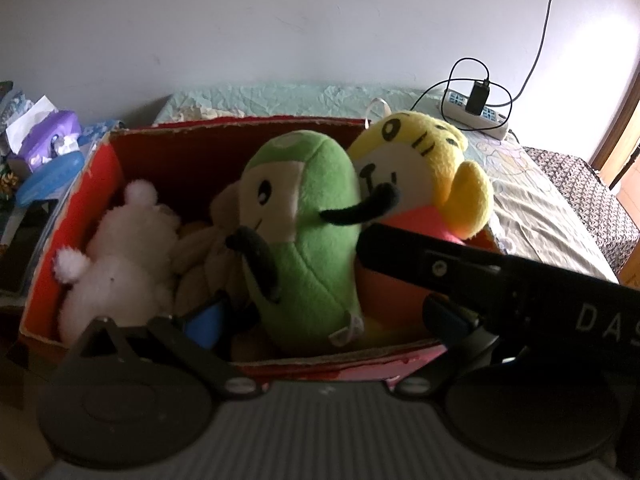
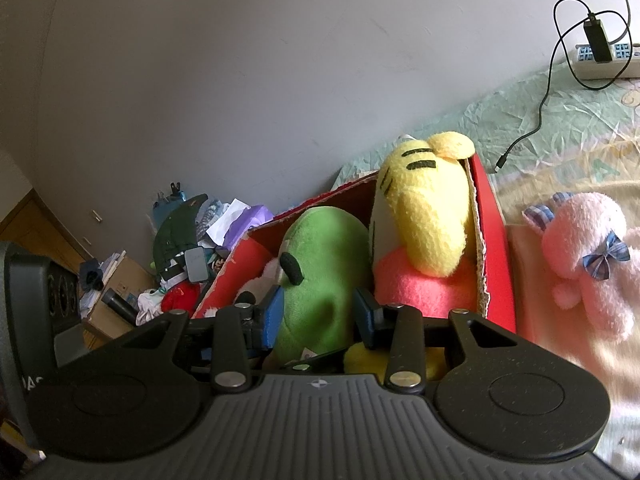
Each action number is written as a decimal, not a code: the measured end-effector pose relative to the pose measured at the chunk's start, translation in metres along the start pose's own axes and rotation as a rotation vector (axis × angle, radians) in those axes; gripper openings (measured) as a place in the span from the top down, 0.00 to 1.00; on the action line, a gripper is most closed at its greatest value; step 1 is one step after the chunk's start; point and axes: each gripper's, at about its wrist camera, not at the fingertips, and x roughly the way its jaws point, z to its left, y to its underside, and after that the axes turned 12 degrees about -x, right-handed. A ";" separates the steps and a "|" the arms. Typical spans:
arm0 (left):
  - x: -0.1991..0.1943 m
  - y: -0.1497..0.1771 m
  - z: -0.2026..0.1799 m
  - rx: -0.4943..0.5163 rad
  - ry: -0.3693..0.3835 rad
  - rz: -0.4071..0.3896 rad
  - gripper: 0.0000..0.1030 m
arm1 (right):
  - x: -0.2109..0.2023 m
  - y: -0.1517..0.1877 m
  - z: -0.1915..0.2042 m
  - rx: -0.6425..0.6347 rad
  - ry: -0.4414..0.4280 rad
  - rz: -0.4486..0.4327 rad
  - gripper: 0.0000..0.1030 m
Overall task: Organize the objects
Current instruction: 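Hold the green plush down in the box and open the right gripper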
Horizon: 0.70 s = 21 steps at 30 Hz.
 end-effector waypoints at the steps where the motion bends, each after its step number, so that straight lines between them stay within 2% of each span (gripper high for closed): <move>1: 0.000 0.000 0.000 0.002 0.001 -0.003 0.01 | 0.000 0.000 0.000 -0.003 0.001 -0.002 0.61; 16: -0.004 0.007 0.000 0.038 0.014 -0.068 0.01 | -0.002 0.004 0.000 -0.046 0.007 -0.025 0.61; 21: -0.009 0.010 -0.005 0.043 -0.015 -0.091 0.01 | -0.006 0.005 -0.004 -0.055 -0.010 -0.028 0.61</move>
